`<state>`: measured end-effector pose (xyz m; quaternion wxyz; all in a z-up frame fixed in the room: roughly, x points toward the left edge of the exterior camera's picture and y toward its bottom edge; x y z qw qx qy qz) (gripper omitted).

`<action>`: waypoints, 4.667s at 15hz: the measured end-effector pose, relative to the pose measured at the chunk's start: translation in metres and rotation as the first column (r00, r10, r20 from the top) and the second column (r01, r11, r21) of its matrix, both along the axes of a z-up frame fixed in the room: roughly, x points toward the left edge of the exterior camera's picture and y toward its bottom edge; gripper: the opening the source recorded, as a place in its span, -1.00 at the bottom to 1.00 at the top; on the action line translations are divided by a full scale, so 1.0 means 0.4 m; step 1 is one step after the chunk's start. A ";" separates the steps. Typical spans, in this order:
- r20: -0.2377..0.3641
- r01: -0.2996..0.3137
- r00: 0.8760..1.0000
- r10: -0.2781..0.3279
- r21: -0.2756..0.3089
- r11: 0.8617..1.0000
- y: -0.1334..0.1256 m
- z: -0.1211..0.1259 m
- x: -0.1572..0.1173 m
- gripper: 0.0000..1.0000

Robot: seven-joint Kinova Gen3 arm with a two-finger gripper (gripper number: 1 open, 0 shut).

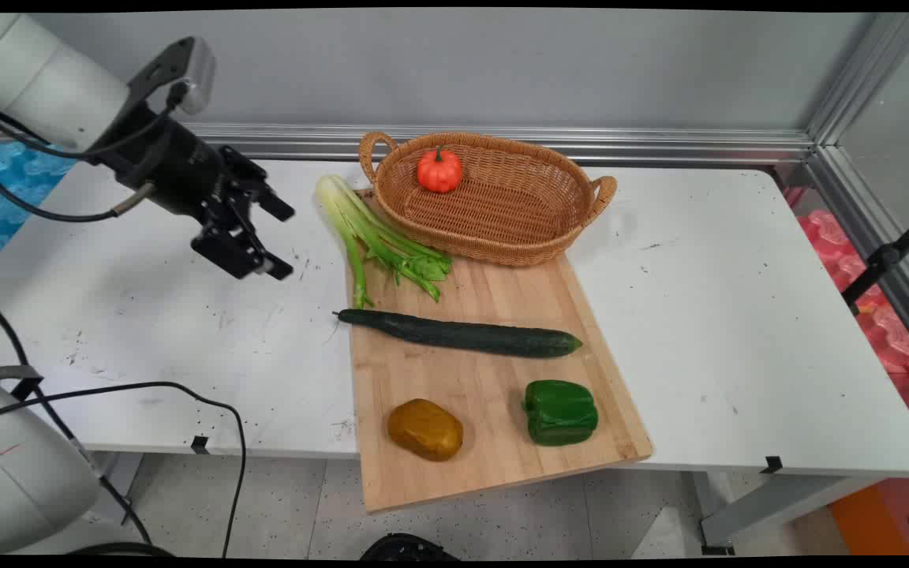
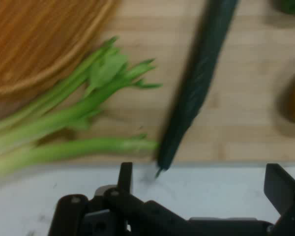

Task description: Pick up the cucumber from the cutting board, then place the picked object in the vegetable basket

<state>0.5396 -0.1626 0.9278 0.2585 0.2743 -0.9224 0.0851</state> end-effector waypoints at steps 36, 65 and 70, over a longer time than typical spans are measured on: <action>0.095 0.328 0.939 -0.331 0.051 0.943 -0.297 -0.364 -0.512 -1.00; 0.209 0.339 0.928 -0.309 -0.128 0.932 -0.460 0.120 -0.310 -1.00; 0.254 0.357 0.916 -0.311 -0.161 0.920 -0.582 0.111 -0.278 -1.00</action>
